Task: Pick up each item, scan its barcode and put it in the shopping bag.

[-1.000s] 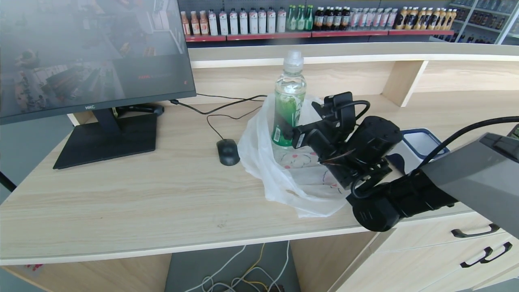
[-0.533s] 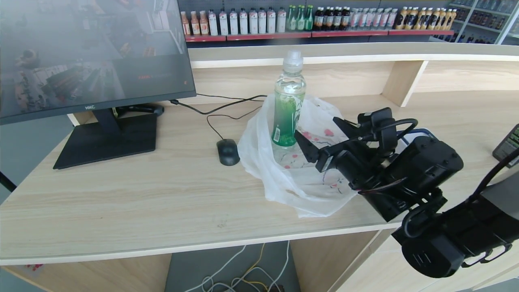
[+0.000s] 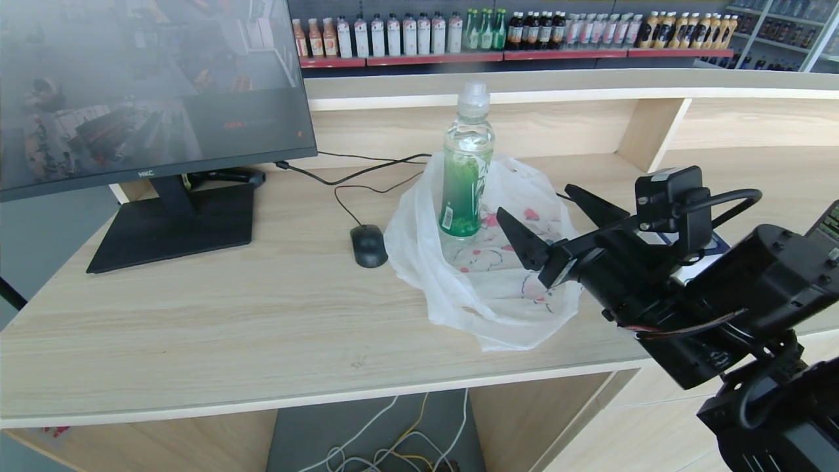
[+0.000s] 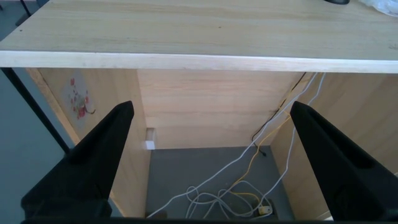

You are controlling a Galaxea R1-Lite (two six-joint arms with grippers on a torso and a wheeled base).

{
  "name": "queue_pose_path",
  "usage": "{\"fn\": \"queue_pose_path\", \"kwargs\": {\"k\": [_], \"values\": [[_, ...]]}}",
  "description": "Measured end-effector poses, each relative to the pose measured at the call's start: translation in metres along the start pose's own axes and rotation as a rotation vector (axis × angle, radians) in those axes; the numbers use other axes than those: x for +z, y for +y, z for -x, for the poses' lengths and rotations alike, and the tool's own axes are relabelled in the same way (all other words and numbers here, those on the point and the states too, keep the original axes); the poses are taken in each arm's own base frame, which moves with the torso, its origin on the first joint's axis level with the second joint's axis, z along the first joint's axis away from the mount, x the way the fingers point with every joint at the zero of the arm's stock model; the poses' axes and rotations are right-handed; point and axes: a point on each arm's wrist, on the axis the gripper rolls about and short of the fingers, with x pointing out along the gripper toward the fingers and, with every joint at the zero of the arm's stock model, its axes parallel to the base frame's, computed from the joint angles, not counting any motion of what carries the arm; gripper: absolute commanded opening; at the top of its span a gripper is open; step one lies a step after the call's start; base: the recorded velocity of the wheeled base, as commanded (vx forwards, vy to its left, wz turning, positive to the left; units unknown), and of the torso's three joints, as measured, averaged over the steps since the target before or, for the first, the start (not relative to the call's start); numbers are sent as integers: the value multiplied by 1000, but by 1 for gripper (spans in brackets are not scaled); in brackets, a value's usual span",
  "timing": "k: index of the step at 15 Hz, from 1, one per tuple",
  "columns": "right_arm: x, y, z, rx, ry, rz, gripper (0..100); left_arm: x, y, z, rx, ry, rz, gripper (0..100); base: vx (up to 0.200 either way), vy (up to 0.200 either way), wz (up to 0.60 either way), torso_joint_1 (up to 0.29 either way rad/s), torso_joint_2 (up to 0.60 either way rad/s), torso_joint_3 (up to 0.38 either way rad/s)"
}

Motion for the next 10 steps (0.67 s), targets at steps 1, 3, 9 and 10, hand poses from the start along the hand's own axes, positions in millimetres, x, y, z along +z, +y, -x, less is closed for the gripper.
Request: {"fn": "queue_pose_path", "kwargs": {"k": [1, 3, 9, 10], "values": [[1, 1, 1, 2, -2, -1, 100, 0, 0, 0, 0, 0, 0, 100, -200, 0, 0, 2, 12, 2], [2, 1, 4, 6, 3, -3, 100, 0, 0, 0, 0, 0, -1, 100, 0, 0, 0, 0, 0, 0], [10, -2, 33, 12, 33, -3, 100, 0, 0, 0, 0, 0, 0, 100, 0, 0, 0, 0, 0, 0], [12, -2, 34, 14, 29, -5, 100, 0, 0, 0, 0, 0, 0, 100, 0, 0, 0, 0, 0, 0]]}}
